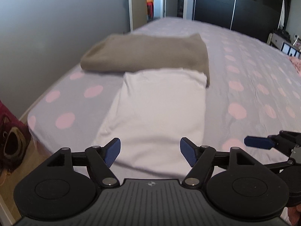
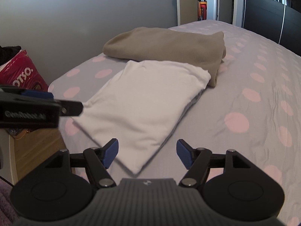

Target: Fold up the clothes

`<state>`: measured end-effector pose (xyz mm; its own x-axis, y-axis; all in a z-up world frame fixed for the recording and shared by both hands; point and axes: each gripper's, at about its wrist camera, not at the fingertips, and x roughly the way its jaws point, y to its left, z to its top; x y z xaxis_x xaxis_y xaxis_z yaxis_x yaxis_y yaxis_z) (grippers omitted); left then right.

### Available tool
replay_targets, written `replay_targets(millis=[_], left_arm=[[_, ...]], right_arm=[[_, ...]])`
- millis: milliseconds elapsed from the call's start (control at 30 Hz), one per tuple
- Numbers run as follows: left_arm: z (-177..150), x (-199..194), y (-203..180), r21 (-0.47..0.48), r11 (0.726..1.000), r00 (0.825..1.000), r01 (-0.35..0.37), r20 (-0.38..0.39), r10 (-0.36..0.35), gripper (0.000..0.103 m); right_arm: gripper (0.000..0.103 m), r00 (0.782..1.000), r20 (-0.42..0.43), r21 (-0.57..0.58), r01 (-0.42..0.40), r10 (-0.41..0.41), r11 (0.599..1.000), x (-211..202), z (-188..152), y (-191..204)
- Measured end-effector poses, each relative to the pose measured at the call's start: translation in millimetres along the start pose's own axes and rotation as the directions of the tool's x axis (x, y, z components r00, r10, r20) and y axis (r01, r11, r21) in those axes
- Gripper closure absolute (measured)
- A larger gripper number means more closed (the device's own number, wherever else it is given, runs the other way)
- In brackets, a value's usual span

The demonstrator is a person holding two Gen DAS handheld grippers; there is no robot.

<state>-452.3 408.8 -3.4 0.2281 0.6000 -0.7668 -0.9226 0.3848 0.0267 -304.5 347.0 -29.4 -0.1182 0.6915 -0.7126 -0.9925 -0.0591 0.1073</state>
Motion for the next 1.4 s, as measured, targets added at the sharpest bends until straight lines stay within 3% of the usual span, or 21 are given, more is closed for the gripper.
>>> replay_targets(millis=[433,600,1400], left_arm=[[-37,29,-4,0.032,0.999,0.992,0.004,-0.126,0.0,0.034],[-41,39,-5,0.059,0.998,0.99,-0.026,-0.139,0.034,0.034],[-40,56,-26,0.124,0.992,0.983,-0.019,-0.177,0.04,0.034]], right_arm=[[0.029,0.998,-0.067,0.033,0.023,-0.02,0.999,14,-25,-11],[0.029,0.998,-0.065,0.038,0.019,-0.017,0.999,18,-23,-13],[0.027,0.997,-0.069,0.048,0.031,-0.027,0.998,17,-24,-19]])
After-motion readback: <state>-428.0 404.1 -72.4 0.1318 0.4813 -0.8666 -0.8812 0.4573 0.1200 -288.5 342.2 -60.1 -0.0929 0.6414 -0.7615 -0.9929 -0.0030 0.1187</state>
